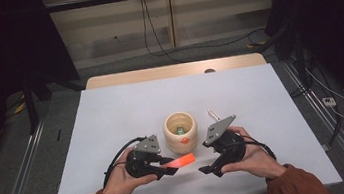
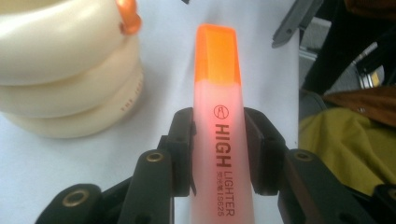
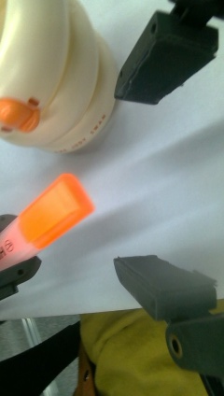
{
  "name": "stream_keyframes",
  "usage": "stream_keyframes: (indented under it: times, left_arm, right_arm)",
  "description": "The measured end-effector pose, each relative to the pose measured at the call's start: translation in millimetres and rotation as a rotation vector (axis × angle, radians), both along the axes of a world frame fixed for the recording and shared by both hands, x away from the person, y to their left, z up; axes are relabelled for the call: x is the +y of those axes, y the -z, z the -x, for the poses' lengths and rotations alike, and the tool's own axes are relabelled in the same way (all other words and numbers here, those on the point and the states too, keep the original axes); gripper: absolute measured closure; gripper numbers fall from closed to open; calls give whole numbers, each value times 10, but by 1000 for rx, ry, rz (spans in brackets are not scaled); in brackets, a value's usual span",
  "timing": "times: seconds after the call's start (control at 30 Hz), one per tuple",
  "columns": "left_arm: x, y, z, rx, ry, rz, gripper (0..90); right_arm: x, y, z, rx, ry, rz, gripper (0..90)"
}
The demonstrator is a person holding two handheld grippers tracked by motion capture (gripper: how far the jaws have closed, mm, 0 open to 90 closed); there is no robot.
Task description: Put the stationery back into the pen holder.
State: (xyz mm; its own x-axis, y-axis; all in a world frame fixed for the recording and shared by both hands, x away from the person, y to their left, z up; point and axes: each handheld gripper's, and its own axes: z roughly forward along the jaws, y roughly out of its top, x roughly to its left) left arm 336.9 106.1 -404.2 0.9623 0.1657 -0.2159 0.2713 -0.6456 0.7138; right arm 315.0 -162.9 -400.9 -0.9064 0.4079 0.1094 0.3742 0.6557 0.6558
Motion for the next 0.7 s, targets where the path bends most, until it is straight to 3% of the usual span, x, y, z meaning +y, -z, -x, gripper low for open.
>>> stream_keyframes:
  times: [0.2, 0.43, 0.7]
  left_arm:
    - [44, -39, -8, -7, -29, 34, 664]
    - [153, -116, -10, -43, -90, 114, 664]
    - [254, -183, -27, -99, -174, 213, 664]
  right_arm:
    - [-95, 32, -7, -17, 86, -15, 113]
    - [-189, 65, 14, -40, 195, -27, 90]
    - [-539, 156, 192, -63, 341, -64, 87]
